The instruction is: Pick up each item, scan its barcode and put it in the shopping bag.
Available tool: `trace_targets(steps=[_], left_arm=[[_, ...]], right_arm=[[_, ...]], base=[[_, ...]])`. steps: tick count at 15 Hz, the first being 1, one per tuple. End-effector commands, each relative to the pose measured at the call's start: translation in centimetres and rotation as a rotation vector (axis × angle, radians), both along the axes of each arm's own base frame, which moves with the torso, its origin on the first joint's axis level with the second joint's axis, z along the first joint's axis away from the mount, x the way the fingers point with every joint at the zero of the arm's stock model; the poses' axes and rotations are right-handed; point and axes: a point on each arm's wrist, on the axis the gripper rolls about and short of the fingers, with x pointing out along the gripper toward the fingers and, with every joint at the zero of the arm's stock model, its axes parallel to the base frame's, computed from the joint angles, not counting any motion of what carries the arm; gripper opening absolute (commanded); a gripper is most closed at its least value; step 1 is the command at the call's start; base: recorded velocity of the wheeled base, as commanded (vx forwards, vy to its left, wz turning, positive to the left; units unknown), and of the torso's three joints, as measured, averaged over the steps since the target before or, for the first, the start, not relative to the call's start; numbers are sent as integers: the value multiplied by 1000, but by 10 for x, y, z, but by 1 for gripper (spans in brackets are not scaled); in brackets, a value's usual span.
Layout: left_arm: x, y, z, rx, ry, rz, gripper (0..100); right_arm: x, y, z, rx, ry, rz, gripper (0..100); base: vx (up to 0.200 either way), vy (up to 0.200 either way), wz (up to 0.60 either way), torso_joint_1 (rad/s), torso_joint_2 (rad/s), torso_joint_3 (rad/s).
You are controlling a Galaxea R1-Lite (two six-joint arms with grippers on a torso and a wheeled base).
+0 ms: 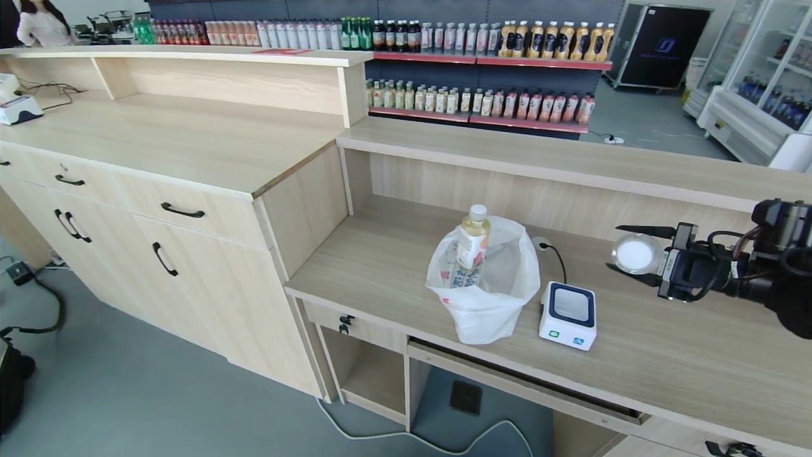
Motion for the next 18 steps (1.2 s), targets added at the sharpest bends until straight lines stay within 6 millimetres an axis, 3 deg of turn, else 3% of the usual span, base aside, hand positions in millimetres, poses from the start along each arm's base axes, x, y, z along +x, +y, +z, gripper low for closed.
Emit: trace_targets(steps=[1, 10, 18], left_arm=[[0, 0, 0, 0, 0, 0, 100], [0, 0, 0, 0, 0, 0, 100], [0, 0, 0, 0, 0, 0, 100]], right_arm=[[11, -3, -19, -3, 26, 20, 0], [24, -13, -68, -28, 77, 72, 0], [35, -1, -81, -46, 52, 127, 0]], base=[[0, 0, 0, 0, 0, 0], [0, 0, 0, 0, 0, 0], [0, 0, 0, 0, 0, 0]])
